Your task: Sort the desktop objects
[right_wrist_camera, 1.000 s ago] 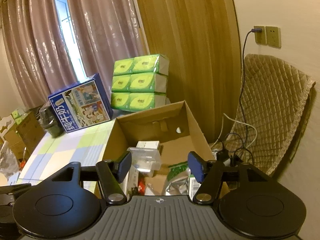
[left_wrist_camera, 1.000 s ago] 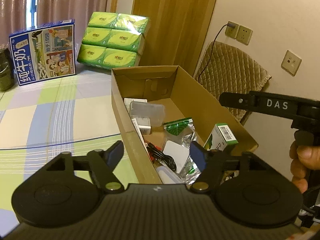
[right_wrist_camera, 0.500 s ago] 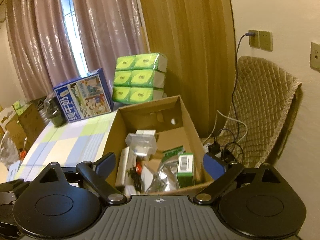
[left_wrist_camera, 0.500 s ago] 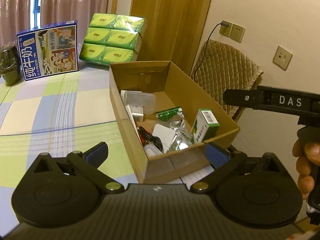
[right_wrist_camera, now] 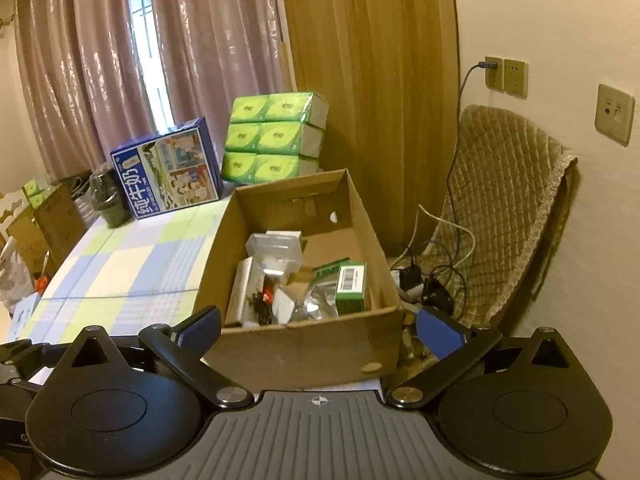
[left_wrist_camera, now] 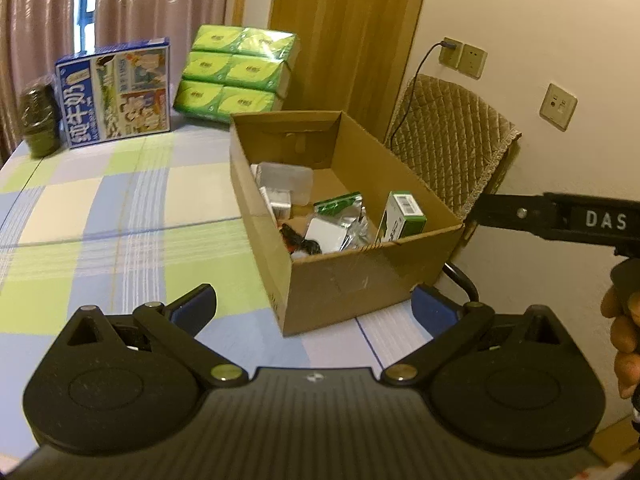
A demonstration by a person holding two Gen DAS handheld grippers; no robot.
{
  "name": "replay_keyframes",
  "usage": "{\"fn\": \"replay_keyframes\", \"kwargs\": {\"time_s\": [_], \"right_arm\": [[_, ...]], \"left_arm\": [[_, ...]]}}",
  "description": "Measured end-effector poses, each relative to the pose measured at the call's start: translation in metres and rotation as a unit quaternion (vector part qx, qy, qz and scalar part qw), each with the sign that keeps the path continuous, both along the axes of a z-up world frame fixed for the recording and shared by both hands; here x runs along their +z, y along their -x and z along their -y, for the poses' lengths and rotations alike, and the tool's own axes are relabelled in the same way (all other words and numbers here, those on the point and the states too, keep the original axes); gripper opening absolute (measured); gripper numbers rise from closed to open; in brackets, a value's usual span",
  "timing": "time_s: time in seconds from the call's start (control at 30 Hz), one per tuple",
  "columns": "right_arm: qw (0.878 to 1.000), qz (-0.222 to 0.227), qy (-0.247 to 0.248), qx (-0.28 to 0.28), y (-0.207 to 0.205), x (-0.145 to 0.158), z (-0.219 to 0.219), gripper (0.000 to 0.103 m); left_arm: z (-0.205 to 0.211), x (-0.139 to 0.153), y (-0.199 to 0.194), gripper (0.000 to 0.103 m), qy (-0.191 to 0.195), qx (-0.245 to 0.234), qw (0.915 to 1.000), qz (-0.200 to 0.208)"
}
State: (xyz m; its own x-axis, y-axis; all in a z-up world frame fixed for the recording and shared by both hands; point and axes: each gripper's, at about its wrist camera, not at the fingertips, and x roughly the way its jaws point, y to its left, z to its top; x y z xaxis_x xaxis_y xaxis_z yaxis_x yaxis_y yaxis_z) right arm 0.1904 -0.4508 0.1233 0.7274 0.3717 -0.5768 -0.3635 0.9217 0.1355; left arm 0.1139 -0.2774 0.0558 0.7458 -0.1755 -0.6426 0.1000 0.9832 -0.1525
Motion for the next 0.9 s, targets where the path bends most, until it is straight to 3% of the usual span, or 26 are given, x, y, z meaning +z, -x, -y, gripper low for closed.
{"fn": "replay_keyframes", "kwargs": {"time_s": [0.17,0.53,0.9], "right_arm": [[1.0,-0.004,0.01,-0.001,0.018,0.001,0.003,0.101],[1.0,-0.008,0.012,0.0,0.052,0.007,0.005,0.101],[1.0,-0.01,0.024,0.0,0.075,0.01,0.006,0.101]], "left_arm": [[-0.002,-0.002,0.014,0.102,0.004,0.016,0.9996,-0.023],[-0.005,0.015,0.041,0.102,0.035,0.022,0.999,-0.018],[-0.009,0.022,0.053,0.102,0.032,0.031,0.9988,-0.019]]}}
